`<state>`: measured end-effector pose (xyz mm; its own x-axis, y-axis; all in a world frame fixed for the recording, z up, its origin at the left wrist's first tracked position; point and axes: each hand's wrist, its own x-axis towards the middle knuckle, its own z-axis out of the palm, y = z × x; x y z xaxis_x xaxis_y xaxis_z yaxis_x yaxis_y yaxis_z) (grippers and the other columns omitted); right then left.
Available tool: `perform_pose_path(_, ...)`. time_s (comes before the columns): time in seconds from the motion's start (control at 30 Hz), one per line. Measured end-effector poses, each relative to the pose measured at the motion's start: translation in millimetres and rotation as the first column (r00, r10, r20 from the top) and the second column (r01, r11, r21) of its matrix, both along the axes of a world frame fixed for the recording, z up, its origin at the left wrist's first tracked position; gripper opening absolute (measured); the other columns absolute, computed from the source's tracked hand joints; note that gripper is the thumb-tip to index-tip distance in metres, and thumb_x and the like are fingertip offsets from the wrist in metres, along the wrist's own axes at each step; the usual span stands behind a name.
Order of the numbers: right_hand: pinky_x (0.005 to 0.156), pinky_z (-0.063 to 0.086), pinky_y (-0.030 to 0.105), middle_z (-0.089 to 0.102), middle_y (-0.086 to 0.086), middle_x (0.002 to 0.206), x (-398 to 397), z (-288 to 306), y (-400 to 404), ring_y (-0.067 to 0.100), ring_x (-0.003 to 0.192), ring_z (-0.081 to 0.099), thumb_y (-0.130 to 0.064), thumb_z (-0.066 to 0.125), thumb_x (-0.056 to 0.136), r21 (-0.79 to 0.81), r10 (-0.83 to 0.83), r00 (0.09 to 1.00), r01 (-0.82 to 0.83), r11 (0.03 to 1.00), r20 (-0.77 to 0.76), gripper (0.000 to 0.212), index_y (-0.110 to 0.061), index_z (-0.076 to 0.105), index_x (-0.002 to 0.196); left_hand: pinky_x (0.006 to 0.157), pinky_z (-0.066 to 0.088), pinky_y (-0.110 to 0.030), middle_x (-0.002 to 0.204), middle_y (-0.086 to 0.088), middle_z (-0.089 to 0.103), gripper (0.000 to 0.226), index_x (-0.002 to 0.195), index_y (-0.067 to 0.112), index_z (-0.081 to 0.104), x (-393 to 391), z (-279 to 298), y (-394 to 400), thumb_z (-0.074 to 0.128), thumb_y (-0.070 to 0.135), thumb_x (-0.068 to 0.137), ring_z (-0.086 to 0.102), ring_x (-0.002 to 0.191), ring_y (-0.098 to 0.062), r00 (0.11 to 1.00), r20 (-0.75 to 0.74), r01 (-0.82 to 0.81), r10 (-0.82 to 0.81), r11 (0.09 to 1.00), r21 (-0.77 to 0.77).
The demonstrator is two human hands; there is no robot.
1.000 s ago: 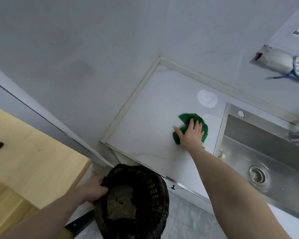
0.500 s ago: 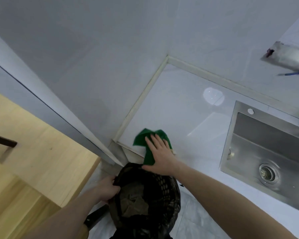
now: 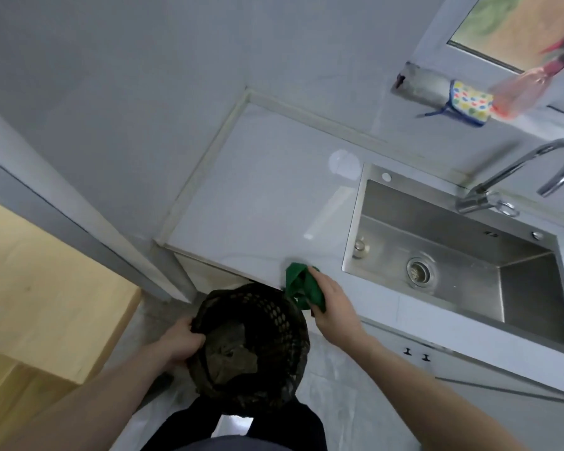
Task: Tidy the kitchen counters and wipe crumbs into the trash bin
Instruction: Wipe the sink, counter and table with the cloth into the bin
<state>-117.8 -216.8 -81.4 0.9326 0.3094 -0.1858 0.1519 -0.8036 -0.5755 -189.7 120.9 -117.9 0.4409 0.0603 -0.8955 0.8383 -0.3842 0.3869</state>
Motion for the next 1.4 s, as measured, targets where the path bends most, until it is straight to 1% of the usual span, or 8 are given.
perform_pose_path(0.2, 0.107, 0.038, 0.028, 0.048, -0.009, 0.149, -3.7, 35.5, -127.7, 0.01, 0.132, 0.047, -0.011, 0.067, 0.092, 0.066, -0.272, 0.943, 0.264, 0.962, 0.189, 0.074, -0.031, 0.033, 0.154, 0.083, 0.059, -0.037, 0.113, -0.011, 0.064, 0.05, 0.133, 0.016, 0.052, -11.6, 3.6, -61.5, 0.063, 0.014, 0.085, 0.066, 0.098, -0.03, 0.998, 0.054, 0.019, -0.023, 0.996, 0.085)
perform_pose_path(0.37, 0.116, 0.035, 0.043, 0.05, 0.009, 0.149, 21.3, 22.2, -237.6, 0.031, 0.136, 0.044, -0.014, 0.07, 0.092, -0.155, -0.334, 0.929, 0.358, 0.921, 0.16, 0.07, -0.012, 0.037, 0.154, 0.056, 0.058, -0.031, 0.099, -0.01, 0.064, 0.044, 0.127, 0.012, 0.053, -30.5, 6.4, -122.4, 0.061, 0.007, 0.084, 0.066, 0.081, -0.026, 0.996, 0.052, -0.076, 0.07, 0.991, 0.113)
perform_pose_path(0.53, 0.12, 0.024, 0.047, 0.047, 0.013, 0.152, 26.7, -14.4, -246.9, 0.038, 0.143, 0.034, -0.019, 0.065, 0.092, -0.268, -0.245, 0.969, 0.228, 0.936, -0.031, 0.067, -0.012, 0.037, 0.153, 0.061, 0.063, -0.04, 0.105, -0.013, 0.065, 0.043, 0.127, 0.017, 0.051, -47.8, 2.8, -175.7, 0.059, 0.007, 0.086, 0.069, 0.085, -0.032, 0.985, 0.053, -0.173, 0.167, 0.977, 0.128)
perform_pose_path(0.7, 0.125, 0.01, 0.057, 0.022, 0.006, 0.167, 1.8, -28.7, -188.1, 0.036, 0.155, 0.009, -0.022, 0.061, 0.096, -0.246, -0.062, 0.998, 0.058, 0.968, -0.01, 0.08, -0.014, 0.017, 0.162, 0.062, 0.063, -0.047, 0.098, -0.013, 0.065, 0.034, 0.117, 0.017, 0.055, -57.5, 3.9, -219.9, 0.058, 0.004, 0.086, 0.07, 0.081, -0.035, 0.977, 0.077, -0.208, 0.198, 0.966, 0.155)
perform_pose_path(1.03, 0.128, 0.011, 0.04, 0.023, 0.001, 0.167, -54.0, -32.3, -149.5, 0.022, 0.156, 0.01, -0.005, 0.056, 0.096, -0.133, 0.444, 0.893, -0.451, 0.883, -0.079, 0.078, -0.02, 0.018, 0.162, 0.057, 0.062, -0.046, 0.1, -0.018, 0.07, 0.037, 0.12, 0.017, 0.058, -67.7, 6.6, -247.8, 0.056, 0.002, 0.086, 0.073, 0.077, -0.038, 0.963, 0.057, -0.268, 0.264, 0.96, 0.087)
perform_pose_path(1.17, 0.126, 0.014, 0.027, 0.024, -0.001, 0.167, -93.1, -15.9, -182.1, 0.018, 0.155, 0.017, -0.009, 0.054, 0.098, -0.013, 0.338, 0.939, -0.34, 0.94, -0.06, 0.073, -0.023, 0.02, 0.162, 0.052, 0.06, -0.041, 0.1, -0.019, 0.068, 0.038, 0.12, 0.014, 0.057, -72.5, 12.3, -256.7, 0.055, 0.001, 0.085, 0.072, 0.076, -0.038, 0.97, 0.1, -0.227, 0.219, 0.972, 0.069)
perform_pose_path(1.3, 0.124, 0.022, 0.027, 0.033, -0.002, 0.163, -131.9, 19.2, -223.2, 0.014, 0.151, 0.028, -0.028, 0.056, 0.103, 0.118, 0.113, 0.994, -0.111, 0.987, -0.008, 0.067, -0.021, 0.024, 0.161, 0.065, 0.062, -0.056, 0.1, -0.02, 0.068, 0.027, 0.104, 0.019, 0.056, -78.0, 18.2, -268.8, 0.056, 0.0, 0.083, 0.072, 0.082, -0.041, 0.98, 0.111, -0.173, 0.165, 0.983, 0.066)
perform_pose_path(1.4, 0.118, 0.026, 0.017, 0.036, -0.007, 0.161, -154.4, 45.1, -260.8, 0.005, 0.145, 0.034, -0.036, 0.056, 0.103, 0.159, -0.071, 0.998, 0.069, 0.985, 0.002, 0.067, -0.023, 0.025, 0.16, 0.06, 0.062, -0.049, 0.096, -0.022, 0.067, 0.026, 0.102, 0.015, 0.055, -81.9, 20.5, -286.7, 0.056, -0.001, 0.082, 0.071, 0.077, -0.041, 0.989, 0.106, -0.107, 0.101, 0.993, 0.051)
